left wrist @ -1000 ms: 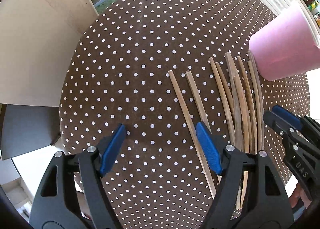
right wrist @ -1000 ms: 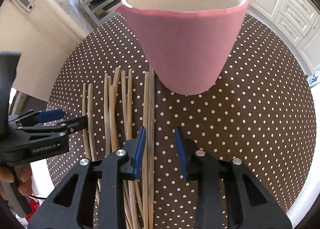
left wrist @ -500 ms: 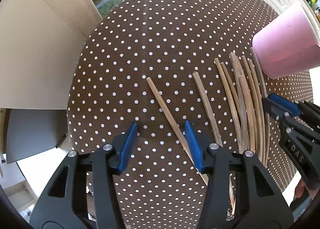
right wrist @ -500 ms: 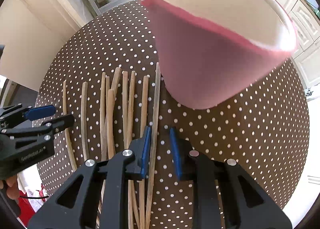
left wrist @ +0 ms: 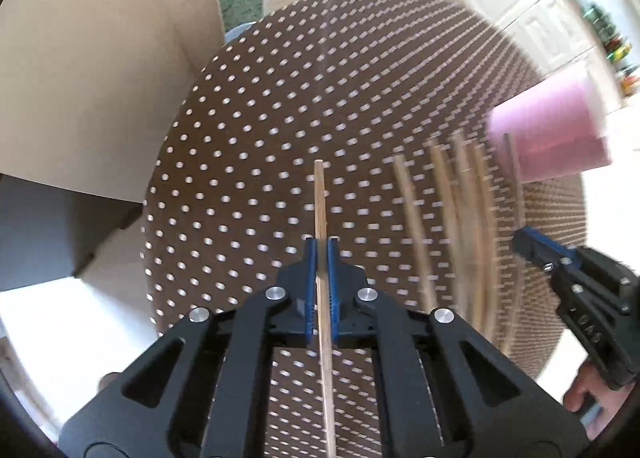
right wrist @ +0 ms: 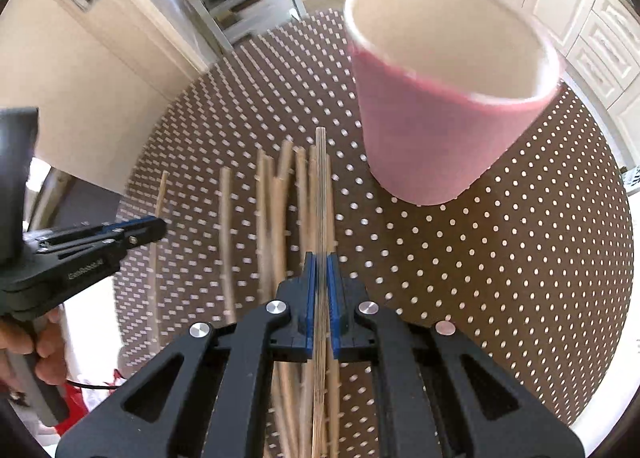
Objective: Organize utensils
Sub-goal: 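Lift the stick with the right tool and drop it into the pink cup, then lower the right tool to the chopsticks and grasp another stick, then raise the stick with the right tool and insert it into the pink cup, then return the right tool to the chopsticks and grasp another stick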
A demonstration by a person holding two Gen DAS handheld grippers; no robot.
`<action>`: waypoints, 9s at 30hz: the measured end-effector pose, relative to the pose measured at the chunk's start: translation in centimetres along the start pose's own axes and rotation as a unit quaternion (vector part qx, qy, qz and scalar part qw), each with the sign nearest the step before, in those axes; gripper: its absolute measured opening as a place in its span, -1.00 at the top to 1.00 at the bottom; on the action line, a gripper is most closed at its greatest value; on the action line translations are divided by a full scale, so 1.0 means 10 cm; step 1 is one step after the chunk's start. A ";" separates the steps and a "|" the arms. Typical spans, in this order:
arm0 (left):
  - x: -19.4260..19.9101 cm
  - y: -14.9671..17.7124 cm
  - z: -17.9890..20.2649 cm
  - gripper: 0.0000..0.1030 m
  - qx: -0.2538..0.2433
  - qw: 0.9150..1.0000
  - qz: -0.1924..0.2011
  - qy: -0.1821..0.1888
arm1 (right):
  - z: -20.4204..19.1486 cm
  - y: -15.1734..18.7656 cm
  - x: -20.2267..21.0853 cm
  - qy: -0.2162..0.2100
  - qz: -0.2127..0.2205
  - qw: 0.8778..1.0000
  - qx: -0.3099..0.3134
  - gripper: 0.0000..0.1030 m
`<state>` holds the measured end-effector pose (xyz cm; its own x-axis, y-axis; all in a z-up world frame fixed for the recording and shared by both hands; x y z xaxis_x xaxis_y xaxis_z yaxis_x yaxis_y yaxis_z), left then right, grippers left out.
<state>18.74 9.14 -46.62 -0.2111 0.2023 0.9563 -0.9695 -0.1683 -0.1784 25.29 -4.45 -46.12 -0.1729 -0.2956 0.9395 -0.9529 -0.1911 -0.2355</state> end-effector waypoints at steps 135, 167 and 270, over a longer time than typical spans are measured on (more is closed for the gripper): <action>-0.37 -0.37 0.86 0.59 -0.108 0.990 -0.005 -0.087 | 0.23 -0.09 -0.20 0.038 0.011 0.998 0.048 0.49; 0.88 -0.39 0.97 0.88 -0.103 0.989 0.092 0.042 | -0.27 -0.31 0.73 -0.026 0.116 0.993 0.018 0.91; 1.99 -1.01 1.71 -0.10 -0.152 0.953 0.260 0.022 | 0.13 -0.65 2.30 0.008 0.385 0.922 -0.023 0.61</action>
<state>26.49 -1.64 -21.77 -0.6716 0.2086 0.7110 -0.7225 0.0284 -0.6908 27.82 -11.19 -23.31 -0.8066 -0.3139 0.5008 -0.5547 0.1095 -0.8248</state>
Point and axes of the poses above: each gripper's, at about its wrist camera, not at the fingertips, and x roughly against the way its jaws point, z to its right, y to its underside, the point moved 10 cm from there along -x, roughly the way its jaws point, and after that the axes turned 6 degrees about -x, right-handed, at the moved point
